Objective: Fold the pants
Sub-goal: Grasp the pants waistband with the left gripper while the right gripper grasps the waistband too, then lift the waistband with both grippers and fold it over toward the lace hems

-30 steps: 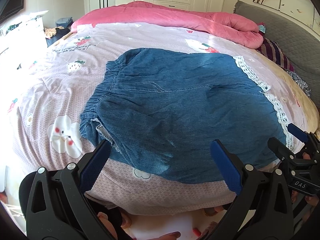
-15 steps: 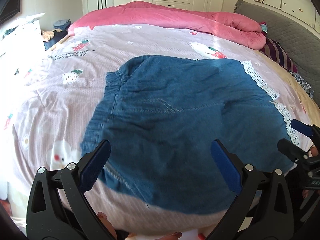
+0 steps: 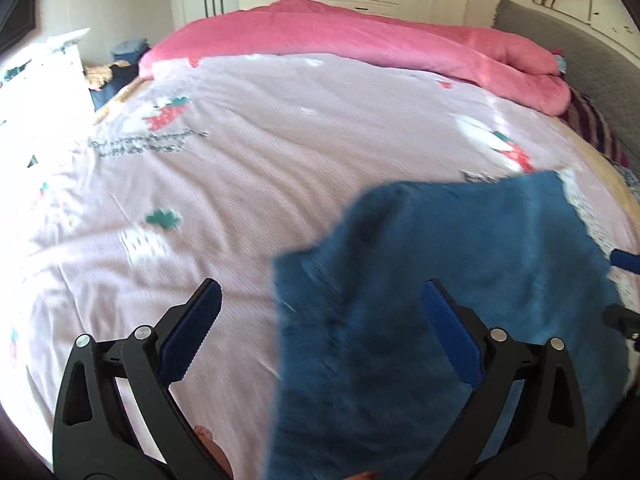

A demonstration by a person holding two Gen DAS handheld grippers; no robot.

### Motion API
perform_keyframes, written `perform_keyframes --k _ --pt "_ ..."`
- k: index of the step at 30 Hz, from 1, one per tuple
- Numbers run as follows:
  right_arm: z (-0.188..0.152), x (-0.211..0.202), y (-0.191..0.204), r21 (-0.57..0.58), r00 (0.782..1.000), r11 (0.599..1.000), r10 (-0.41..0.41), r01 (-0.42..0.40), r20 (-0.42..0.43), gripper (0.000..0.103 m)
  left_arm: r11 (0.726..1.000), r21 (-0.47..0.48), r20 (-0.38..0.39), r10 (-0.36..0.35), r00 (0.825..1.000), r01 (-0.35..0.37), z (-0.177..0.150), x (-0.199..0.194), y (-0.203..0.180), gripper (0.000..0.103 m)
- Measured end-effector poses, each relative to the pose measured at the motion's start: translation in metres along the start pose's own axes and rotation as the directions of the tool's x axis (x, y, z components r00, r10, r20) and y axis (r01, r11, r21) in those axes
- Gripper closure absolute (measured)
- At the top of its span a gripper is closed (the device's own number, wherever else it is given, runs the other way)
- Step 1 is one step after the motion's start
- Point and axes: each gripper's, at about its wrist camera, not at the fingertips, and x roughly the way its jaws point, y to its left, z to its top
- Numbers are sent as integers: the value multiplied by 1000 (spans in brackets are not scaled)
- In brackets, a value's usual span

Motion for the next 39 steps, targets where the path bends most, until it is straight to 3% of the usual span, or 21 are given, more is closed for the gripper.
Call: perform_keyframes --k 5,7,9,12,15,16,21,28,29,30,33,35,39 --pt "26 29 -15 -35 1000 999 4 -5 -31 4 999 23 -8 -32 999 32 13 20 10 10" --pt "37 42 -16 -67 999 998 -5 2 -47 4 998 45 -14 -47 999 47 17 26 8 24" --pt "49 57 -17 -111 998 994 -28 21 -57 4 996 64 -40 -54 998 56 21 37 5 31" --pt "68 80 -17 -161 996 986 -52 41 -68 4 992 100 -68 -72 995 78 25 54 -2 57" --pt "84 101 -17 -194 995 980 -67 50 -80 4 985 124 -115 -104 988 118 27 73 -6 90" --pt "87 107 -16 -201 994 978 -64 45 -88 4 985 120 -114 -106 988 120 28 77 -5 95" --pt "110 137 -3 -320 984 945 -121 74 -130 4 983 71 -47 -166 985 169 32 63 13 100" --pt "126 163 17 -486 972 874 -113 -2 -207 7 982 102 64 -164 984 157 41 40 11 100" --pt "126 165 20 -498 969 867 -112 -13 -220 23 983 108 69 -158 985 150 41 39 11 100" --pt "127 165 22 -494 966 868 -87 -47 -245 51 982 111 73 -159 985 150 40 38 11 100" --pt "125 158 30 -488 964 867 -32 -104 -263 88 983 101 74 -162 984 154 39 38 13 100" --pt "126 144 31 -465 971 880 -15 -101 -240 95 983 106 79 -160 984 151 37 35 14 100" --pt "125 106 27 -385 985 920 10 -76 -170 96 975 99 101 -208 973 198 35 22 21 100"
